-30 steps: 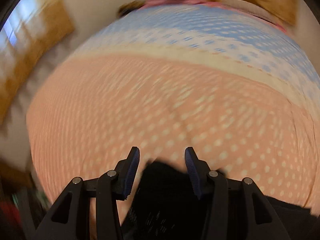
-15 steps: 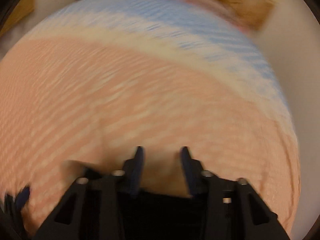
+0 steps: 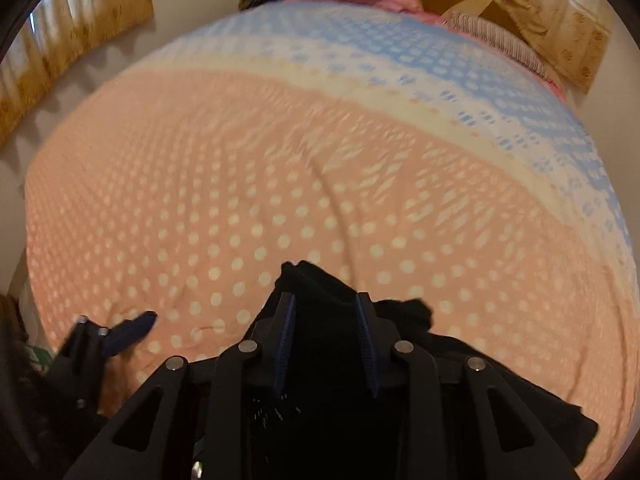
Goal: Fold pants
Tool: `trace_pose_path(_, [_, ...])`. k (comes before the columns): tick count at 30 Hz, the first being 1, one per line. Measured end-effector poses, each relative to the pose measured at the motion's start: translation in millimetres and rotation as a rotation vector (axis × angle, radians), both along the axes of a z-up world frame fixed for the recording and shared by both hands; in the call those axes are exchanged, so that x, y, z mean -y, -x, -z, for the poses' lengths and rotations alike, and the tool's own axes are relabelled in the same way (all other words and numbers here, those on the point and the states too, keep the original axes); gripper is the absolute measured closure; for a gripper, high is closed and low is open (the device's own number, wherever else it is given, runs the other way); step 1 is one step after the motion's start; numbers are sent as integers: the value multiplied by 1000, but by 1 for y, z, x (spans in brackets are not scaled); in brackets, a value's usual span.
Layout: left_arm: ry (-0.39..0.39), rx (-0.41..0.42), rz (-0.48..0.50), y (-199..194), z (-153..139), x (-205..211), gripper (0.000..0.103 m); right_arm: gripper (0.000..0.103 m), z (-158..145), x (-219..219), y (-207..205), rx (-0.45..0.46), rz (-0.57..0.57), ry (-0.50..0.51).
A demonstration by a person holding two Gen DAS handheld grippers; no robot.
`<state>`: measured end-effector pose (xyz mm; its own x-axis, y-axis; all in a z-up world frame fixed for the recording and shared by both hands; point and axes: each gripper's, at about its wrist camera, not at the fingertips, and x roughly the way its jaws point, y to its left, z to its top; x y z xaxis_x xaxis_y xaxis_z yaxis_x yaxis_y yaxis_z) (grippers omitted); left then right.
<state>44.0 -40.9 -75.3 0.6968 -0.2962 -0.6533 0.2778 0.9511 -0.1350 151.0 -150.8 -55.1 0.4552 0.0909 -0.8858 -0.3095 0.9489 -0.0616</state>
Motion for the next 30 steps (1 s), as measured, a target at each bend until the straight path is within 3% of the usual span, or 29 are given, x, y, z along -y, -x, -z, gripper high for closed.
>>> trace_pose_path(2, [-33, 0, -15, -2, -4, -3, 7, 72, 19, 0, -12, -6, 10, 14])
trace_pose_path(4, [-60, 20, -20, -1, -9, -6, 7, 72, 23, 2, -22, 1, 19, -64])
trace_pose_path(6, [-91, 39, -20, -1, -15, -9, 7, 72, 9, 12, -20, 43, 38, -175])
trace_pose_path(10, [-134, 73, -51, -7, -29, -18, 8, 72, -47, 69, 13, 228, 136, -470])
trace_pose_path(11, [-127, 78, -53, -10, -33, -19, 8, 71, -57, 81, 25, 262, 155, -490])
trace_pose_path(14, [-86, 108, -16, -13, -52, -11, 8, 71, -73, 128, 77, 346, 256, -439])
trace_pose_path(17, [-61, 133, 70, -13, -68, 16, 8, 71, -62, 165, 120, 362, 404, -332])
trace_pose_path(22, [-9, 25, 224, -15, -67, 72, 8, 71, -22, 216, 178, 297, 602, -280])
trace_pose_path(27, [-97, -74, 218, -18, -39, 105, 7, 71, -1, 225, 196, 304, 625, -342])
trace_pose_path(30, [-105, -88, 197, -17, -32, 104, 5, 60, 1, 226, 196, 326, 615, -357])
